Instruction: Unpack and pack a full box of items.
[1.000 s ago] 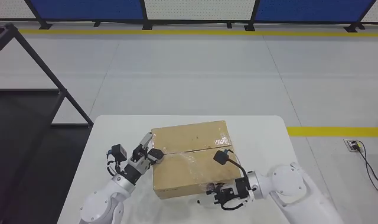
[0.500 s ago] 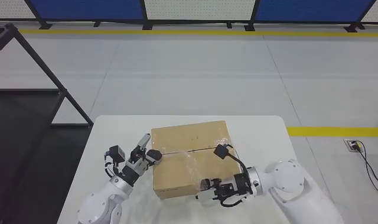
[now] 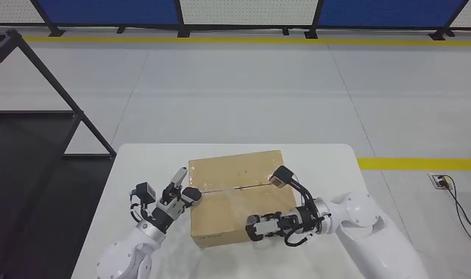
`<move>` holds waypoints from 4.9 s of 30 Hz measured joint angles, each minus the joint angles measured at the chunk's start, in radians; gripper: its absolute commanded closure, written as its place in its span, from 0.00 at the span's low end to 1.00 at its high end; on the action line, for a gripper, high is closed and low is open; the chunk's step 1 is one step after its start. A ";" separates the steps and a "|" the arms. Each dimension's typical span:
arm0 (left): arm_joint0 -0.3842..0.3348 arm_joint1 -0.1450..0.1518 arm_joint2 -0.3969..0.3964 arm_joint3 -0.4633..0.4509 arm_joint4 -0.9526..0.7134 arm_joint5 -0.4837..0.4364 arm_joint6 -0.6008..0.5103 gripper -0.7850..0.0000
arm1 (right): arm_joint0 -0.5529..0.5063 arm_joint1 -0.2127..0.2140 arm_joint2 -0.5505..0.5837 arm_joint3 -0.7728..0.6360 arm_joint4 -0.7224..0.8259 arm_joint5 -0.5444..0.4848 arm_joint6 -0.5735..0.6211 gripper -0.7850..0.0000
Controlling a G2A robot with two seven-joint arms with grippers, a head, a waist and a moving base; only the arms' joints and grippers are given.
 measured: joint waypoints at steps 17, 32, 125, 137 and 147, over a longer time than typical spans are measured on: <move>-0.003 0.004 0.010 0.007 0.001 -0.003 0.004 0.00 | 0.012 -0.023 0.021 0.070 0.149 -0.051 -0.134 0.00; -0.005 0.008 0.014 0.009 -0.003 -0.006 0.003 0.00 | -0.044 -0.012 0.104 0.036 0.061 -0.072 -0.268 0.00; -0.019 0.027 0.027 0.019 -0.012 -0.002 0.014 0.00 | -0.041 0.021 0.186 0.052 -0.283 0.113 -0.454 0.00; -0.020 0.028 0.036 0.013 -0.010 0.000 0.020 0.00 | -0.049 0.032 0.206 0.041 -0.324 0.308 -0.463 0.00; -0.022 0.029 0.040 0.015 -0.006 0.001 0.024 0.00 | -0.004 0.017 0.167 0.102 -0.281 0.354 -0.494 0.00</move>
